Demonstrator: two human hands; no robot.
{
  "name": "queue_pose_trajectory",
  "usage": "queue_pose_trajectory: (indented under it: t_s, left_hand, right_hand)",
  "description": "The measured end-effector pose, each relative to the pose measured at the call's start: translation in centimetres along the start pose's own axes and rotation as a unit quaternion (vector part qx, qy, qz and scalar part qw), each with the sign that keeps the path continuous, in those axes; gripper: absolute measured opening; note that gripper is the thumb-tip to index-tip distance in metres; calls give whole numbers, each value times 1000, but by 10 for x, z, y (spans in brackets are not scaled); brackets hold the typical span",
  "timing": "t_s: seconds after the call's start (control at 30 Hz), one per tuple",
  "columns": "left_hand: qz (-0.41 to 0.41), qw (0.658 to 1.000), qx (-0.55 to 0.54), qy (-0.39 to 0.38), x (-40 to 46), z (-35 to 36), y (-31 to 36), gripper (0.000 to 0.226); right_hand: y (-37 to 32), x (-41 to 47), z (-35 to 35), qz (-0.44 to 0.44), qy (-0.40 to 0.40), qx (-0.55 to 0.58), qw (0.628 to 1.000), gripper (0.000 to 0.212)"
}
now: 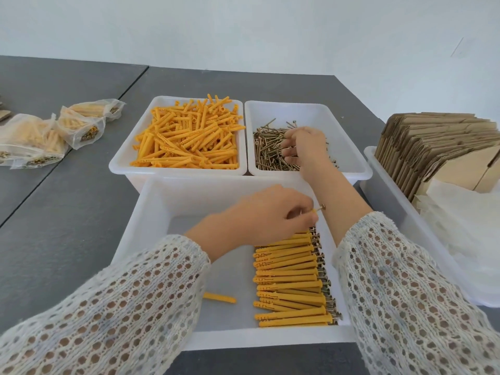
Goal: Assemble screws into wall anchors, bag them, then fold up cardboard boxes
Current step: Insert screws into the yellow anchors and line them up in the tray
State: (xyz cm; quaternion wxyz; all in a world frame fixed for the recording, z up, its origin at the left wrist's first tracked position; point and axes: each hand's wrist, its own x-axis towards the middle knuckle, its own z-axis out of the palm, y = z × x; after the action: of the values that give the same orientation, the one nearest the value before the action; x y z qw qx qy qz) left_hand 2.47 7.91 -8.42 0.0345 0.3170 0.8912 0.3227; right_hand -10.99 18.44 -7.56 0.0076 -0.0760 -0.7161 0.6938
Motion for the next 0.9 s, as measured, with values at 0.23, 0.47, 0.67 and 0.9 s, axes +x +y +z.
queue_pose_trajectory:
  t_s: [0.23, 0.47, 0.67, 0.9]
  left_hand:
    - [5, 986, 93, -140, -6, 17, 18, 38]
    - [14, 973, 106, -205, -8, 25, 25, 36]
    - [17, 973, 90, -213, -7, 28, 23, 22]
    - [41, 990, 100, -94, -3, 22, 11, 16]
  right_hand:
    - [0, 0, -1, 2, -23, -18, 1000, 26]
    - [3, 2, -1, -14, -4, -12, 1000, 21]
    - [4, 3, 0, -19, -4, -24, 1000, 22]
    - [5, 5, 1, -19, -7, -34, 999, 22]
